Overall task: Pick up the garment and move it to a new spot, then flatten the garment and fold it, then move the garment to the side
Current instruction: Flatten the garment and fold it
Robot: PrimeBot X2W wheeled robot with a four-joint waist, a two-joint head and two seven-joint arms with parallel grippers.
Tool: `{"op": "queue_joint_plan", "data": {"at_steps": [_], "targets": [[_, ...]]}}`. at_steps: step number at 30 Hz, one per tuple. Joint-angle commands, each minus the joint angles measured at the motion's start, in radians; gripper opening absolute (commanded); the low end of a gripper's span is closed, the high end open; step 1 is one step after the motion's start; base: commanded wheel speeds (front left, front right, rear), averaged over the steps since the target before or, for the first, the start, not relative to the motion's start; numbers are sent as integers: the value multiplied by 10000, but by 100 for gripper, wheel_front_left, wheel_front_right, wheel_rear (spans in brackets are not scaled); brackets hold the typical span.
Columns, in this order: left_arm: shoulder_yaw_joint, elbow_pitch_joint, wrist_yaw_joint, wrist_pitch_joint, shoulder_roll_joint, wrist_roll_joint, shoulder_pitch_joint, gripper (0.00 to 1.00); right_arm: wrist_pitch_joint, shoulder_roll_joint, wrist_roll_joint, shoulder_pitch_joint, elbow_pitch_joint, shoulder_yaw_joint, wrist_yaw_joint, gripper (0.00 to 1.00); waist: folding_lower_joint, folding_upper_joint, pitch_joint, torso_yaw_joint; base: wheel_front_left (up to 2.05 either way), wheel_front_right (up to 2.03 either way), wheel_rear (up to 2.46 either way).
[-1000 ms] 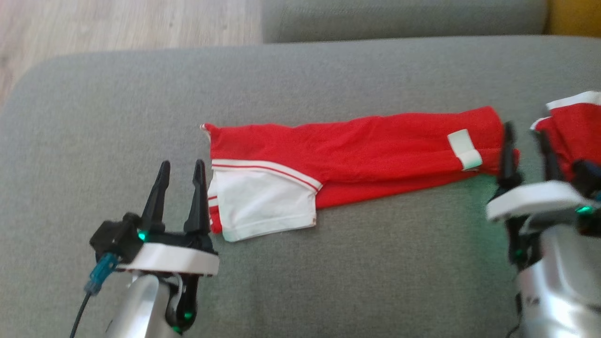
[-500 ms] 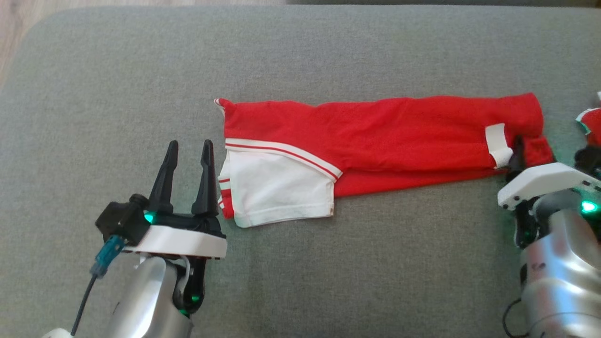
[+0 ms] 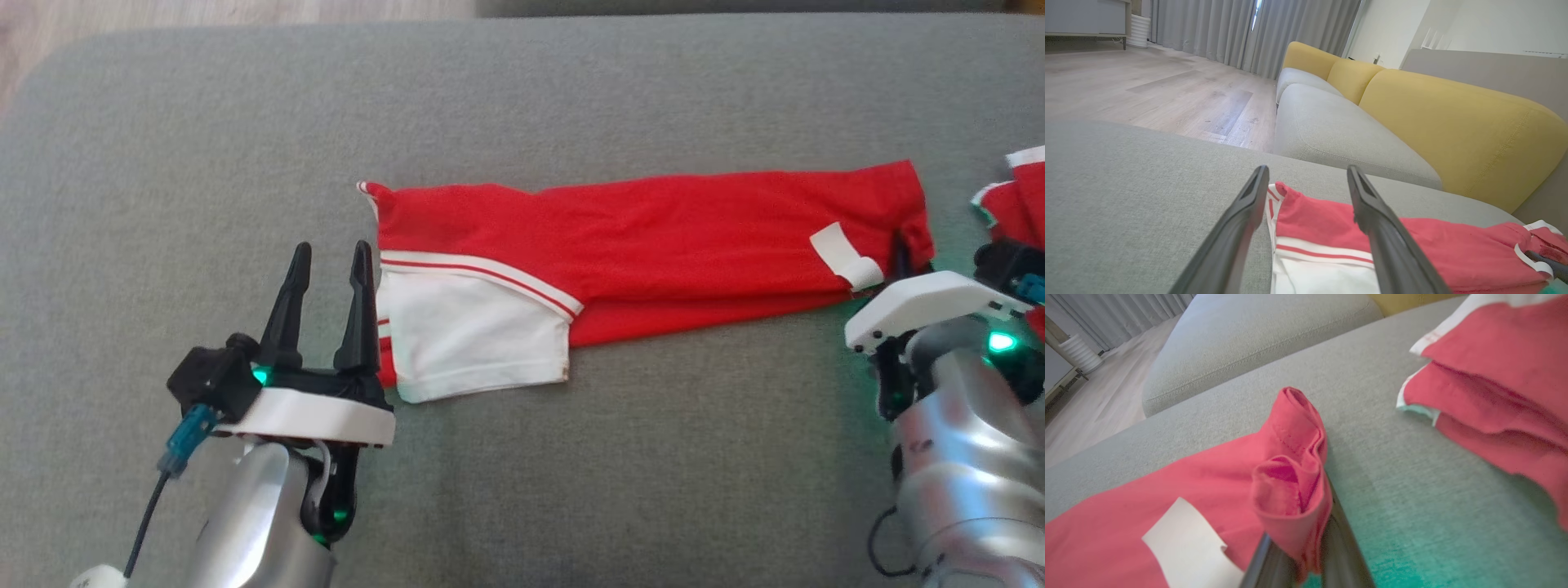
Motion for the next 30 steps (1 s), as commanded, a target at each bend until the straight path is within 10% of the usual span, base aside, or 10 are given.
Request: {"op": "queue_joint_plan", "data": {"at_steps": [1, 11, 30], "targets": [[257, -276, -56, -82, 177, -26, -228, 100, -161, -147, -69, -160, -328, 182, -9, 0, 0, 0, -118, -108, 0, 0, 0], [107, -316, -57, -82, 189, -110, -62, 100, -378, -1285, -411, 469, -995, 86, -9, 0, 0, 0, -866, -528, 0, 0, 0], [597, -181, -57, -82, 405, -69, 594, 100, 289, 80, 2117, 854, -2390, 4086, -9, 0, 0, 0, -2406, 605, 0, 0, 0]]}}
